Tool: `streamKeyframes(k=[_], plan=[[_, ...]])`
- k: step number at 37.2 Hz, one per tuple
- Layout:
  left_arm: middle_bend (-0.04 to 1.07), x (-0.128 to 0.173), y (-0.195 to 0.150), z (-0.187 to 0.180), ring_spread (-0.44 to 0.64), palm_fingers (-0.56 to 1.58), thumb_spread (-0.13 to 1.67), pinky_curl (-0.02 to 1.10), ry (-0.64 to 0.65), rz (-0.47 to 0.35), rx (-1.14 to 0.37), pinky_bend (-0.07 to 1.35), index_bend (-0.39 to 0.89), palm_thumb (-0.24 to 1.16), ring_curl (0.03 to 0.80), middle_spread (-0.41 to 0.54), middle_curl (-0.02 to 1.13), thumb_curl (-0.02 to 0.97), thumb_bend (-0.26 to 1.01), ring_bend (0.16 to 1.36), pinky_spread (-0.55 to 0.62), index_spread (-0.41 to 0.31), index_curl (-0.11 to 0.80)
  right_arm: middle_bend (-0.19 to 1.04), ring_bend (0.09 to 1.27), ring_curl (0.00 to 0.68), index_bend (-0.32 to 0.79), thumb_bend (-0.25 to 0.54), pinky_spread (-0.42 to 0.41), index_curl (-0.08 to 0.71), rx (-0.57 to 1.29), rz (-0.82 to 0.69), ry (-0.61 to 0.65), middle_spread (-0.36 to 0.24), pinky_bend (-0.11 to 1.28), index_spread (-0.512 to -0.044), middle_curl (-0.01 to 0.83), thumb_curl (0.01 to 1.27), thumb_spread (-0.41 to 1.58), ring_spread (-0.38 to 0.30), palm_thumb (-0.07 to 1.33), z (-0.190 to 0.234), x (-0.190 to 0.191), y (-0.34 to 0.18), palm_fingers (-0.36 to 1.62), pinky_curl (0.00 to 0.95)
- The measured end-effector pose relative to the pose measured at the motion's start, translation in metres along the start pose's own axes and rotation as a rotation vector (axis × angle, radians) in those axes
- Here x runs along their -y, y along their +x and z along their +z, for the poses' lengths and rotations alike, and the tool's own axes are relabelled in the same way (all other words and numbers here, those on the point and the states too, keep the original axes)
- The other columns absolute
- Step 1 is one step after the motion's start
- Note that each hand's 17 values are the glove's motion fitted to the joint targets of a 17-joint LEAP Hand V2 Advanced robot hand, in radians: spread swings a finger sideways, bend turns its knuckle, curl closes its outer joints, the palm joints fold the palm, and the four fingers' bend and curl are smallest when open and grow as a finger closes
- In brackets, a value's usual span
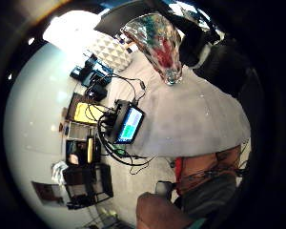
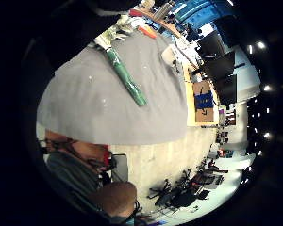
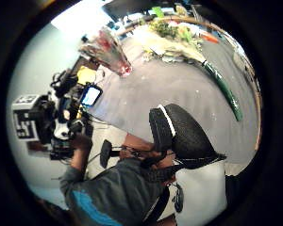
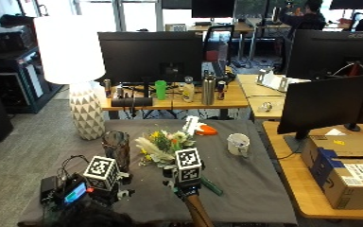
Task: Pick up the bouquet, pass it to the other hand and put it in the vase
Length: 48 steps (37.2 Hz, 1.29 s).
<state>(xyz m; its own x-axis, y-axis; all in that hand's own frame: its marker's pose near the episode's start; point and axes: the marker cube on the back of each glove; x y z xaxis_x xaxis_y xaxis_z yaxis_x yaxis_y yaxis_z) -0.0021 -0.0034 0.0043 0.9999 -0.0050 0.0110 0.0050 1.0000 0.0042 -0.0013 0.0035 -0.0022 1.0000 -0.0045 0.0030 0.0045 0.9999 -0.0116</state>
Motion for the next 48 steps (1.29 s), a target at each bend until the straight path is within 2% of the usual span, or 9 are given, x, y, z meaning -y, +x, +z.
streamKeyframes(k=[1, 3, 7, 16, 26, 35, 38, 40, 48], plan=[[0.27, 0.000, 0.000, 0.000, -0.01, 0.63, 0.39, 0.09, -0.002, -0.001, 0.002, 0.40, 0.01, 0.15, 0.125, -0.026, 0.08, 0.049, 0.07, 0.56, 0.10, 0.005, -0.001, 0.22, 0.28, 0.051, 0.15, 0.251, 0.156, 0.041, -0.001, 0.003, -0.003, 0.022, 0.42, -0.180, 0.053, 0.07, 0.43, 0.077, 0.39, -0.001, -0.001, 0.000, 0.40, 0.091], [0.28, 0.000, 0.000, 0.001, -0.01, 0.60, 0.51, 0.14, -0.014, -0.001, 0.010, 0.43, 0.02, 0.16, 0.176, -0.031, 0.13, 0.064, 0.06, 0.61, 0.13, 0.003, 0.009, 0.21, 0.29, 0.081, 0.15, 0.264, 0.197, 0.074, -0.006, 0.015, -0.012, 0.027, 0.44, -0.224, 0.078, 0.09, 0.57, 0.099, 0.42, -0.002, -0.004, 0.000, 0.38, 0.131], [0.29, 0.000, -0.001, 0.002, -0.01, 0.55, 0.67, 0.21, -0.024, 0.002, 0.013, 0.46, 0.05, 0.17, 0.246, -0.038, 0.20, 0.095, 0.04, 0.66, 0.16, 0.003, 0.025, 0.22, 0.30, 0.122, 0.15, 0.265, 0.252, 0.118, -0.010, 0.024, -0.016, 0.037, 0.46, -0.283, 0.121, 0.12, 0.78, 0.130, 0.45, 0.001, -0.005, 0.003, 0.35, 0.183], [0.30, 0.000, -0.001, -0.001, -0.01, 0.50, 0.85, 0.27, -0.021, 0.006, 0.014, 0.48, 0.07, 0.18, 0.295, -0.046, 0.27, 0.154, -0.01, 0.70, 0.20, 0.003, 0.056, 0.21, 0.32, 0.163, 0.14, 0.226, 0.308, 0.169, -0.001, 0.018, -0.024, 0.046, 0.48, -0.340, 0.185, 0.17, 1.03, 0.165, 0.48, 0.003, -0.007, 0.002, 0.32, 0.234], [0.30, 0.001, 0.001, -0.008, -0.01, 0.48, 0.91, 0.30, 0.016, 0.011, -0.017, 0.48, 0.08, 0.18, 0.315, -0.049, 0.31, 0.200, -0.03, 0.71, 0.21, 0.003, 0.087, 0.20, 0.32, 0.192, 0.14, 0.166, 0.327, 0.200, -0.003, -0.018, -0.007, 0.056, 0.49, -0.355, 0.235, 0.20, 1.13, 0.184, 0.50, -0.006, -0.005, 0.001, 0.29, 0.269], [0.30, -0.004, 0.006, -0.011, -0.01, 0.48, 0.93, 0.32, 0.058, 0.014, -0.057, 0.48, 0.08, 0.17, 0.328, -0.052, 0.34, 0.229, -0.03, 0.72, 0.21, 0.003, 0.105, 0.20, 0.34, 0.215, 0.11, 0.112, 0.332, 0.202, 0.011, 0.015, 0.003, 0.061, 0.52, -0.342, 0.270, 0.23, 1.15, 0.196, 0.52, -0.007, -0.004, 0.033, 0.25, 0.298], [0.30, -0.005, 0.006, -0.010, -0.01, 0.47, 0.94, 0.33, 0.063, 0.004, -0.058, 0.48, 0.08, 0.17, 0.331, -0.053, 0.35, 0.237, -0.03, 0.72, 0.21, 0.003, 0.109, 0.21, 0.34, 0.223, 0.11, 0.095, 0.333, 0.201, 0.043, 0.025, 0.014, 0.066, 0.53, -0.340, 0.280, 0.24, 1.15, 0.202, 0.53, 0.007, 0.005, 0.050, 0.23, 0.309], [0.30, -0.006, 0.009, -0.011, -0.01, 0.47, 0.94, 0.33, 0.075, 0.003, -0.068, 0.47, 0.08, 0.17, 0.333, -0.053, 0.35, 0.240, -0.03, 0.72, 0.21, 0.003, 0.112, 0.19, 0.32, 0.222, 0.07, 0.084, 0.333, 0.189, 0.071, 0.041, 0.017, 0.068, 0.58, -0.332, 0.279, 0.24, 1.14, 0.210, 0.54, 0.022, 0.012, 0.066, 0.15, 0.329], [0.29, -0.005, 0.013, -0.005, -0.01, 0.47, 0.95, 0.35, 0.096, -0.011, -0.079, 0.49, 0.08, 0.17, 0.337, -0.054, 0.37, 0.252, -0.03, 0.72, 0.19, 0.007, 0.120, 0.16, 0.29, 0.217, 0.08, 0.039, 0.333, 0.167, 0.161, 0.121, 0.035, 0.102, 0.72, -0.317, 0.266, 0.26, 1.12, 0.235, 0.56, 0.082, 0.036, 0.118, -0.06, 0.369]])
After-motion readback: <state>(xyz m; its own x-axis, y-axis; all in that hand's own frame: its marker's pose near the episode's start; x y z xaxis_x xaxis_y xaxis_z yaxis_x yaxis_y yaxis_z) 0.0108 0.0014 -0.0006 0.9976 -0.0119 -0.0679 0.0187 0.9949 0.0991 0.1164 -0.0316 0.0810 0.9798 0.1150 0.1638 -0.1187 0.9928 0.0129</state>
